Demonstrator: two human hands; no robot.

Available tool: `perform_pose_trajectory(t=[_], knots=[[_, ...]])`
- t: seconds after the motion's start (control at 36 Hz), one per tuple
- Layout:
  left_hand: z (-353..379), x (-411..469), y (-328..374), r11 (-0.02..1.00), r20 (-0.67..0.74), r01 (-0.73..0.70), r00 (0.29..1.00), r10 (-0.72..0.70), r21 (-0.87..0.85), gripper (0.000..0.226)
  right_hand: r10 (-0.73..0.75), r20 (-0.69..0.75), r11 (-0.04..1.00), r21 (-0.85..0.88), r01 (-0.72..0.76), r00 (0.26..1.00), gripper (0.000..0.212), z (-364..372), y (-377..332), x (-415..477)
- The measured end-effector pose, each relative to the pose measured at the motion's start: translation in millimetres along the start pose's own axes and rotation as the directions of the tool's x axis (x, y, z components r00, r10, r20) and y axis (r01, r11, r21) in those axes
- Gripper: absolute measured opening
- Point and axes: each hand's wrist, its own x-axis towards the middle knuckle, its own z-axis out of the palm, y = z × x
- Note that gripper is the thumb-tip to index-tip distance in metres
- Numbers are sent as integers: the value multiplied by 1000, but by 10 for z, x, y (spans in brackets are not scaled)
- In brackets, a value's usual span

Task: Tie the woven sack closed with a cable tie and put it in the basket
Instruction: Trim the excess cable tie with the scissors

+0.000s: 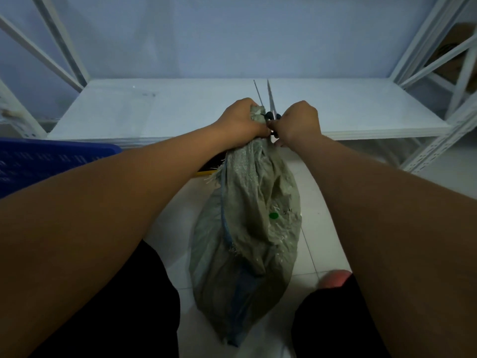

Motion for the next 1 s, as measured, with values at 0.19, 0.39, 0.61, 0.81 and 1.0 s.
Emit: perform_pose_trajectory(t=[0.19, 0.39, 0.61, 0.81, 1.0], knots=[[137, 23, -29, 999, -3, -50, 999, 50, -9, 47, -45, -31, 991, -126, 41, 999, 30, 1, 146, -22], [290, 174, -75, 991, -71, -53, 996, 45, -119, 58, -40, -62, 985, -172, 29, 997, 34, -169, 295, 127], [642, 542, -189, 962, -130, -17, 991, -19, -272, 62, 16, -100, 987, -158, -31, 995, 28, -132, 563, 640], [1046, 796, -292, 966, -22, -22, 1000, 17, -257, 46, 63, -129, 970, -225, -91, 990, 45, -60, 787, 980], [963, 859, -199, 994, 94, -68, 993, 76, -83, 68, 177, -23, 978, -110, -179, 984, 31, -147, 569, 1045]])
